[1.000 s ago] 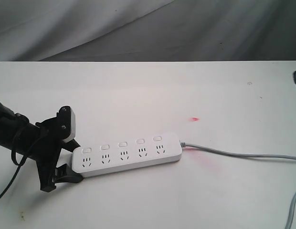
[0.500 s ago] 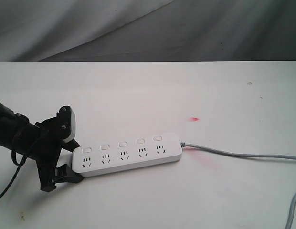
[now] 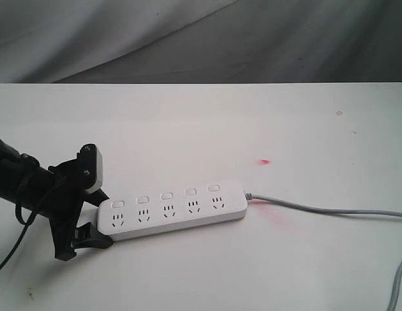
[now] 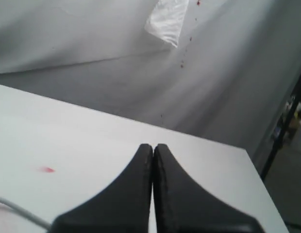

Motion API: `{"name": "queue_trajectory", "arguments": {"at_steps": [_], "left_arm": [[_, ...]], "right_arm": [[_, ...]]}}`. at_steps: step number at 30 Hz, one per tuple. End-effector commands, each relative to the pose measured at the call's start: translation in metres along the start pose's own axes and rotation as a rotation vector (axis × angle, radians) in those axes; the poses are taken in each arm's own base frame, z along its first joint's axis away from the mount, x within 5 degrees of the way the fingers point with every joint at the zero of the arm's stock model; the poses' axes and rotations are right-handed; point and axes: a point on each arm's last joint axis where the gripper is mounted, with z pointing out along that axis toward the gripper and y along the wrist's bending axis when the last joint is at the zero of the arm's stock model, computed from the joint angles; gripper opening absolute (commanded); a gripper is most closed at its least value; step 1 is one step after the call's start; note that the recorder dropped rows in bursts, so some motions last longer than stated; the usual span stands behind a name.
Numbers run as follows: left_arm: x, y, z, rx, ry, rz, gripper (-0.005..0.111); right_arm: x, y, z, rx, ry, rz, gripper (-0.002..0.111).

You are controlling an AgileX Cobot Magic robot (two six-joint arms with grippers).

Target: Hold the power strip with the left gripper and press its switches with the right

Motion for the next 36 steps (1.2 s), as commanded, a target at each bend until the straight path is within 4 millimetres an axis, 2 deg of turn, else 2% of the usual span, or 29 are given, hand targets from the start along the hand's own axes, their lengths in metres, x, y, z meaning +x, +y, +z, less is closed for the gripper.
{"name": "queue_trajectory", "arguments": {"at_steps": [1,8,10,21,36], "left_arm": [[0.002,0.002,0.001,-0.021,0.022,0.022,0.051],[0.002,0.002,0.001,-0.021,0.022,0.022,0.051],[0.002,0.002,0.001,-0.021,0.022,0.022,0.051],[0.002,0.002,0.001,-0.021,0.022,0.022,0.051],[0.002,0.002,0.001,-0.021,0.022,0.022,0.051]], "right_arm": [[0.017,-0.006,0.002,0.093,0.073,0.057,0.0],[0.034,-0.01,0.006,0.211,-0.054,0.051,0.0],[0.03,-0.011,0.005,0.222,-0.094,0.048,0.0],[0.035,-0.009,0.006,0.203,-0.035,0.016,0.0],[0.035,-0.01,0.006,0.204,-0.039,0.016,0.0]]}}
